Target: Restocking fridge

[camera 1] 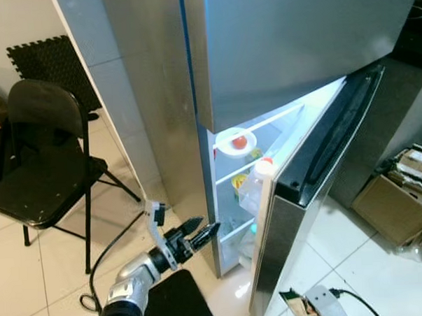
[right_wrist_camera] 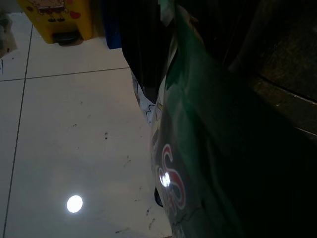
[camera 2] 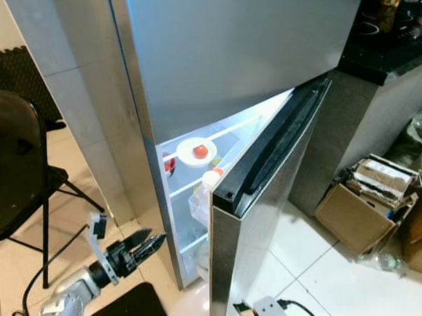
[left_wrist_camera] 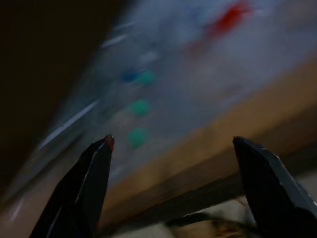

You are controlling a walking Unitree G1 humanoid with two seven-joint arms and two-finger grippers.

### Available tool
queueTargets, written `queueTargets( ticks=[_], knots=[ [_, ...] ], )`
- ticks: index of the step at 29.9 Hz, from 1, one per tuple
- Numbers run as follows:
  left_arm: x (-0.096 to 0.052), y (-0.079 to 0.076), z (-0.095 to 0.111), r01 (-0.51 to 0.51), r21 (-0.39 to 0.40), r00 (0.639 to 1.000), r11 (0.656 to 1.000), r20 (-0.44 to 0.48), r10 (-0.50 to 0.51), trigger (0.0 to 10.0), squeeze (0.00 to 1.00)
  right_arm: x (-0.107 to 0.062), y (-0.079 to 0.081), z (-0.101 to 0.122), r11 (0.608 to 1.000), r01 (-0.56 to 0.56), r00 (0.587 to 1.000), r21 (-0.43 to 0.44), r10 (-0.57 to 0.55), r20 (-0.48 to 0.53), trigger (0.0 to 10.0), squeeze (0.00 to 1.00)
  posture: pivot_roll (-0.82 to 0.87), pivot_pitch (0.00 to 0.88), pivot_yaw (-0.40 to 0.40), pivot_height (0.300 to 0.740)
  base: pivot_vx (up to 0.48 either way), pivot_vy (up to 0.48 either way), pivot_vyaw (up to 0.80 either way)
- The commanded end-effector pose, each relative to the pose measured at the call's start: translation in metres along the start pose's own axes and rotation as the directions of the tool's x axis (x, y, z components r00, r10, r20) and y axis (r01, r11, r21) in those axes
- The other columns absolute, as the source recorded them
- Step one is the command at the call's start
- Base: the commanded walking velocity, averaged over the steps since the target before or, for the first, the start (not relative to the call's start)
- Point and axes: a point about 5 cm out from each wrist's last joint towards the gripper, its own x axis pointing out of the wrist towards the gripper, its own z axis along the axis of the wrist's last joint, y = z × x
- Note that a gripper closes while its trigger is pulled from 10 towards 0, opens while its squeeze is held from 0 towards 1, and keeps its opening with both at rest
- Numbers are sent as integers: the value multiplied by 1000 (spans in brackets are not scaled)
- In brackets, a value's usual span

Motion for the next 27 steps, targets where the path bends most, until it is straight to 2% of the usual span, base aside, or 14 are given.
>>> queueTargets(
  ticks=[1,2,3,4,6,7,8,10,12,15,20,22,27],
  knots=[
    [-13,12,-9,-124,-12,992,992,-39,123,10000,0,0,-1,-4,1000,7,1000,-13,-7,-18,10000,0,-30,0,-14,740,0,0,0],
    [-18,16,-16,-175,-36,983,984,-57,173,10000,0,0,-1,-4,1000,10,1000,-14,-11,-18,10000,0,-30,0,-15,740,0,0,0],
    [-18,16,-16,-175,-36,983,984,-57,173,10000,0,0,-1,-4,1000,10,1000,-14,-11,-18,10000,0,-30,0,-15,740,0,0,0],
    [-26,20,-27,-244,-60,967,968,-87,238,10000,0,0,-1,-4,1000,14,1000,-15,-14,-17,10000,0,-32,0,-13,740,0,0,0],
    [-26,20,-27,-244,-60,967,968,-87,238,10000,0,0,-1,-4,1000,14,1000,-15,-14,-17,10000,0,-32,0,-13,740,0,0,0],
    [-32,23,-35,-296,-78,952,952,-107,287,10000,0,0,-1,-4,1000,17,1000,-16,-17,-17,10000,0,-32,0,-13,740,0,0,0],
    [-32,23,-35,-296,-78,952,952,-107,287,10000,0,0,-1,-4,1000,17,1000,-16,-17,-17,10000,0,-32,0,-13,740,0,0,0],
    [-43,29,-50,-437,-117,897,892,-133,422,10000,0,0,-2,-5,999,15,999,-32,-16,-34,10000,0,-34,0,-13,740,0,0,-369],
    [-45,29,-57,-474,-134,878,870,-137,458,10000,0,0,-2,-5,999,13,999,-44,-15,-45,10000,0,-34,0,-13,740,0,0,-741],
    [-42,27,-58,-467,-135,883,874,-133,451,10000,0,0,-2,-5,999,13,999,-46,-15,-48,10000,0,-36,0,-16,740,0,0,-746],
    [-35,27,-55,-492,-63,866,868,-141,480,10000,0,0,-1,-5,999,14,999,-47,-16,-50,10000,0,-41,0,-12,740,0,0,-747],
    [-26,26,-48,-490,-24,867,871,-123,484,10000,0,0,-1,-5,999,16,999,-48,-18,-49,10000,0,-41,0,-11,740,0,0,-750],
    [-20,25,-42,-485,1,870,874,-106,482,10000,0,0,-1,-5,999,17,999,-49,-19,-49,10000,0,-41,0,-11,740,0,0,-754]
  ],
)
